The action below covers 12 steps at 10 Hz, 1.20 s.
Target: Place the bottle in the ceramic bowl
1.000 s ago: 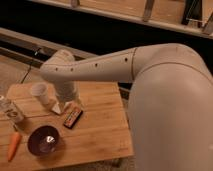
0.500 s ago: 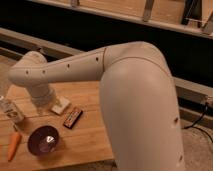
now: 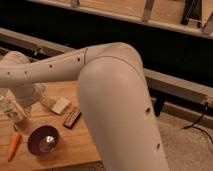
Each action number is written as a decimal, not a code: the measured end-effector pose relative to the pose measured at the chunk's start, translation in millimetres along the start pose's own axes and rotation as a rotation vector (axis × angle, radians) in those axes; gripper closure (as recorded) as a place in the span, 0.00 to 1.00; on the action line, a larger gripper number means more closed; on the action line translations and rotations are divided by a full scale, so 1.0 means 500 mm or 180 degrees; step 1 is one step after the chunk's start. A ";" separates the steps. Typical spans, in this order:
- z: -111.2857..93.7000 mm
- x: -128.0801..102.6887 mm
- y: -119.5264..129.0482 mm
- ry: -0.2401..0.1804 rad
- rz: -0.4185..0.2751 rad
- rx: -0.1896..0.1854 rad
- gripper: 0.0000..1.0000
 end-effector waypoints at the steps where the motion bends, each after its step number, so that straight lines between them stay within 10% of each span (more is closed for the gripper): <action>1: -0.006 -0.024 0.010 -0.0008 -0.0098 0.0064 0.35; 12: -0.023 -0.257 0.176 -0.0104 -0.0683 0.0132 0.35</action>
